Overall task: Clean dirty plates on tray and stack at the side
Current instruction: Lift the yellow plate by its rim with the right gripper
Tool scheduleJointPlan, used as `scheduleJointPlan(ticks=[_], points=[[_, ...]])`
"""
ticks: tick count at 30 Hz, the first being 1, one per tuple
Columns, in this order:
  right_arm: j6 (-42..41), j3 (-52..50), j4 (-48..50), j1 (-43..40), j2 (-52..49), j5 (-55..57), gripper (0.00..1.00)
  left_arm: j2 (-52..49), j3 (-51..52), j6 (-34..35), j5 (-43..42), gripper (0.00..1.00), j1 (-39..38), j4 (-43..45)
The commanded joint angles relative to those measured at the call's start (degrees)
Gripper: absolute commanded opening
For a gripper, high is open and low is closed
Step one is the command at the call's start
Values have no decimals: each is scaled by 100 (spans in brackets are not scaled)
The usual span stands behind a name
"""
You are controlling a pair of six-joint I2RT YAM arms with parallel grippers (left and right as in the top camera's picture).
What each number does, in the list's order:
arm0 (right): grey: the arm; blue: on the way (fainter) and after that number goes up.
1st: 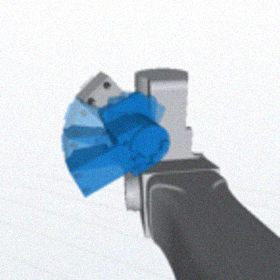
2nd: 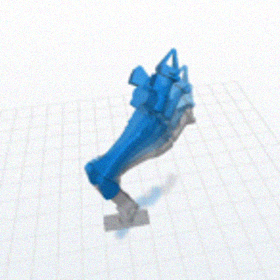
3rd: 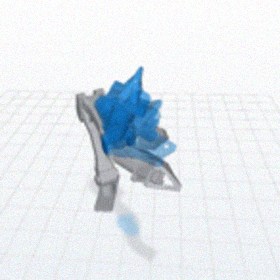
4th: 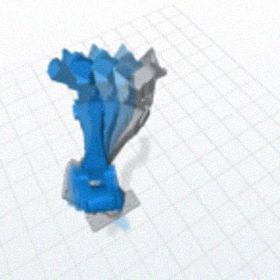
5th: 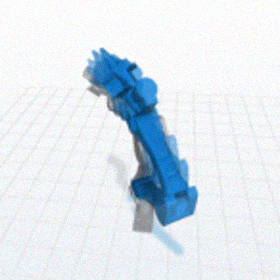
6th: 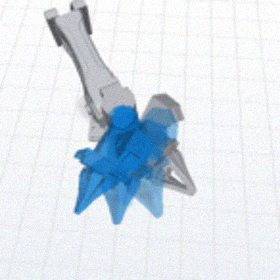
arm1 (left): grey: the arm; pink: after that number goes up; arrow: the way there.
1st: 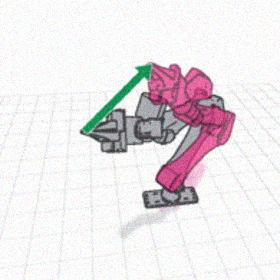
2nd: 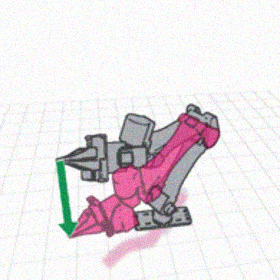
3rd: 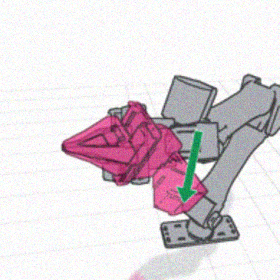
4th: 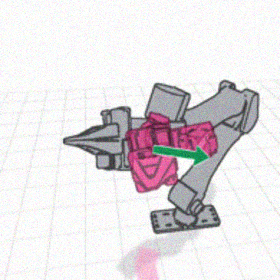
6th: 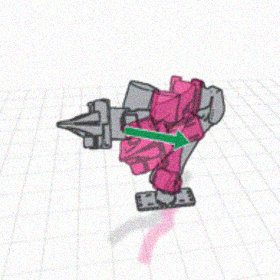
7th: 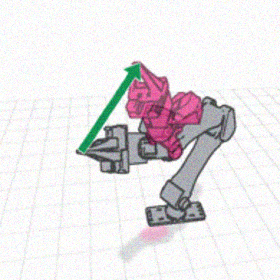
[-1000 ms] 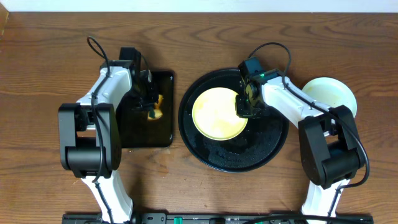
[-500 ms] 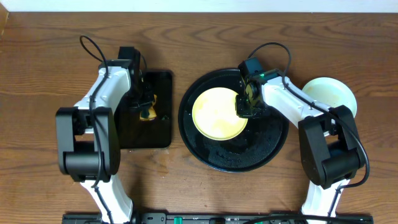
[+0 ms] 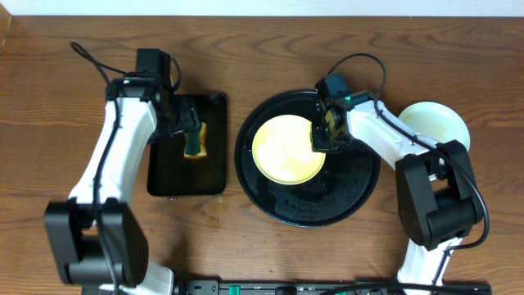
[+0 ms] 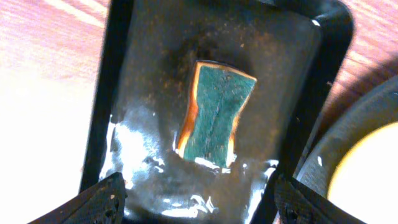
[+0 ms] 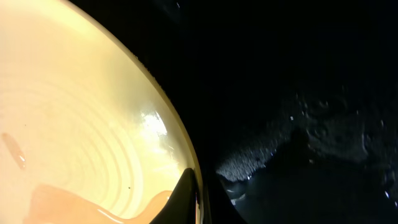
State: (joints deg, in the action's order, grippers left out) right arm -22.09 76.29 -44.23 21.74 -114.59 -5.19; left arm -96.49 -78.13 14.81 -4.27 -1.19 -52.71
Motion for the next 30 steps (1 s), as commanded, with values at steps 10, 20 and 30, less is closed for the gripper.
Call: scheduleJointPlan(ticks=[10,20,30], points=[[743,11,243,-306,562,496,1,313,24,-4,66,78,17,-339],[1727,11,219,-332,1486,1731,1,313,24,-4,66,78,17,-339],[1996,11,197,-129,2188,2949,1,289,28,-7,68,79,17,-326]])
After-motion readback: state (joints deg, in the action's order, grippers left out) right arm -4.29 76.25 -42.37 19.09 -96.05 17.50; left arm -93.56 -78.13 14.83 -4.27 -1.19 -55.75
